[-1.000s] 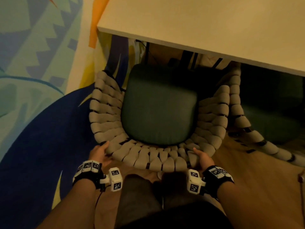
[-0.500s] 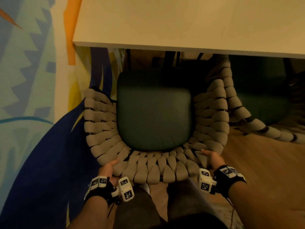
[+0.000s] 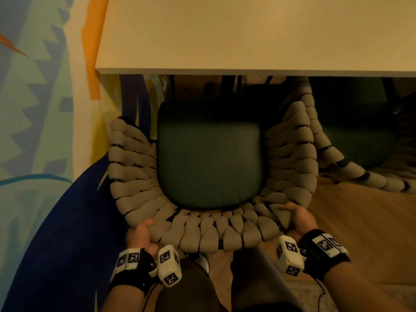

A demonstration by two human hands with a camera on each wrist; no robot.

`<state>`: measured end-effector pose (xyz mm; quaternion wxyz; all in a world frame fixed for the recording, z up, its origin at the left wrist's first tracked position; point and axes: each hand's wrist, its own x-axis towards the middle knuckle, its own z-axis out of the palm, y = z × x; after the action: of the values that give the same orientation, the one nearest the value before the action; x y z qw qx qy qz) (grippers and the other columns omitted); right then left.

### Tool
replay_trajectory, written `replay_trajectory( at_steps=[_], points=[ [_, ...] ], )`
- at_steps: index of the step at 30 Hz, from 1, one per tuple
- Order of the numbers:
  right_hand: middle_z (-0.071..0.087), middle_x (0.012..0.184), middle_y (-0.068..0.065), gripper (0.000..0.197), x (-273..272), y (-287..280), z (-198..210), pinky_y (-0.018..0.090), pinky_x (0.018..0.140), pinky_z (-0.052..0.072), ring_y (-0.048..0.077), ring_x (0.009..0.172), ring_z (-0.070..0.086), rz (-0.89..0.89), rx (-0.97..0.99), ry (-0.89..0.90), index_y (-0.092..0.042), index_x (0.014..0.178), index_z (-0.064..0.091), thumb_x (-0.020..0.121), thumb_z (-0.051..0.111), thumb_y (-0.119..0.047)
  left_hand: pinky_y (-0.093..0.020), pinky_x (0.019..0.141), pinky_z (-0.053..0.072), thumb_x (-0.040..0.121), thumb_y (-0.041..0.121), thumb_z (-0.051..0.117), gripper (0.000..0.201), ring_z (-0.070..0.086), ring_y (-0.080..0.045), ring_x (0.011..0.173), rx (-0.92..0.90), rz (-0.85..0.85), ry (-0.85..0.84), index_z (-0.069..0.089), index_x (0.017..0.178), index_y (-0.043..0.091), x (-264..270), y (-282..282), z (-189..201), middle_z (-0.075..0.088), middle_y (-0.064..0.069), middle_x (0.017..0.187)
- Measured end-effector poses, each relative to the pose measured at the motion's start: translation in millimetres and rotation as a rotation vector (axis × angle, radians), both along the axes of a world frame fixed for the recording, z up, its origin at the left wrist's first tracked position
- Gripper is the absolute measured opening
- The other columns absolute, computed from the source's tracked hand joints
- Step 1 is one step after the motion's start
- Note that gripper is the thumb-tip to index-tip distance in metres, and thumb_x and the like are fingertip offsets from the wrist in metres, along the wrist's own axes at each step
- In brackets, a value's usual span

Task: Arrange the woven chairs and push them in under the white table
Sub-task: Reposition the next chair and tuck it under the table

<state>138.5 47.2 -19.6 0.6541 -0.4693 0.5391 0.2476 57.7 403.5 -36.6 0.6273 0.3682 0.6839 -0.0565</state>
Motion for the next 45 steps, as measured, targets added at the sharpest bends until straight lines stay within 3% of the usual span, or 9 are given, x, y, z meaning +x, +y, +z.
replay_trajectory(
  at_steps=[2,12,17,21,26,33,38,42,45],
  points=[
    [0.064,0.119,0.018,0.057,3.0,4.3,8.6,0.055,0.077,0.056,0.040,0.102,0.063,-0.032,0.023,-0.012,-0.016,0.125,0.057,0.070,0.067,-0.006,-0.063,0.083,0.050,0.063,0.009,0.072,0.069,0.063,-0.042,0.104,0.011,-0.012,-0.010,0.056,0.130,0.016,7.5,9.1,1.9,0.063,-0.021,0.120],
    [0.063,0.081,0.014,0.008,73.7,43.7,9.5,0.033,0.040,0.054,0.031,0.069,0.060,0.038,0.003,-0.043,-0.008,0.089,0.059,0.085,0.057,-0.002,-0.054,0.082,0.053,0.081,0.007,0.062,0.047,0.063,-0.041,0.104,0.021,-0.109,-0.031,0.058,0.128,0.009,99.8,28.7,-0.5,0.063,-0.021,0.119],
    [0.066,0.115,0.021,0.052,95.5,47.6,-28.9,0.049,0.075,0.056,0.040,0.100,0.064,0.077,-0.056,-0.009,-0.006,0.115,0.066,0.063,0.074,-0.010,-0.057,0.087,0.052,0.077,0.008,0.065,0.048,0.066,-0.039,0.097,-0.021,-0.102,-0.032,0.061,0.124,0.009,122.1,42.2,-12.7,0.066,-0.020,0.117],
    [0.065,0.119,0.020,0.095,112.7,34.7,-68.2,0.053,0.077,0.055,0.042,0.103,0.063,0.159,-0.065,0.035,-0.008,0.117,0.066,0.024,0.082,-0.024,-0.056,0.093,0.049,0.084,0.005,0.060,0.038,0.064,-0.035,0.089,0.017,-0.145,-0.052,0.059,0.121,0.007,144.7,48.7,-9.3,0.064,-0.019,0.117],
    [0.061,0.116,0.019,0.055,135.6,56.4,-40.4,0.055,0.086,0.052,0.043,0.104,0.059,0.182,-0.140,0.068,-0.008,0.118,0.063,0.064,0.073,-0.016,-0.056,0.096,0.048,0.084,0.006,0.062,0.046,0.061,-0.036,0.100,0.036,-0.179,-0.005,0.054,0.130,0.008,166.5,59.9,-8.7,0.062,-0.020,0.106],
    [0.058,0.127,0.016,0.068,127.3,42.3,-34.2,0.048,0.079,0.054,0.038,0.106,0.060,0.251,-0.223,0.031,-0.015,0.135,0.047,0.078,0.075,-0.039,-0.045,0.095,0.047,0.087,0.026,0.067,0.064,0.054,-0.030,0.113,0.229,-0.441,-0.007,0.038,0.143,0.015,147.6,54.8,-3.5,0.053,-0.009,0.131],
    [0.037,0.145,0.010,0.085,104.5,24.4,13.4,0.046,0.097,0.048,0.029,0.125,0.045,0.951,-0.943,-0.460,-0.021,0.142,0.035,0.073,0.075,-0.050,-0.049,0.113,0.031,0.083,0.031,0.070,0.078,0.026,-0.033,0.141,0.915,-1.174,-0.104,0.029,0.148,0.019,109.1,46.0,16.5,0.026,-0.012,0.154],
    [0.035,0.146,0.004,0.071,86.4,34.9,29.6,0.044,0.094,0.051,0.029,0.128,0.043,1.702,-1.005,-0.596,-0.030,0.138,0.042,0.077,0.068,-0.056,-0.048,0.118,0.018,0.083,0.057,0.060,0.073,-0.008,-0.034,0.148,0.865,-1.816,0.002,0.029,0.147,0.039,89.9,15.7,24.0,0.008,-0.004,0.161],
    [0.032,0.150,-0.002,0.068,89.3,43.5,24.5,0.039,0.103,0.041,0.025,0.134,0.034,1.821,-0.939,-0.450,-0.033,0.139,0.040,0.081,0.060,-0.061,-0.051,0.119,0.014,0.084,0.060,0.056,0.066,-0.016,-0.040,0.145,0.866,-1.858,0.077,0.037,0.145,0.039,94.1,4.5,16.8,0.014,-0.007,0.161]
  ],
)
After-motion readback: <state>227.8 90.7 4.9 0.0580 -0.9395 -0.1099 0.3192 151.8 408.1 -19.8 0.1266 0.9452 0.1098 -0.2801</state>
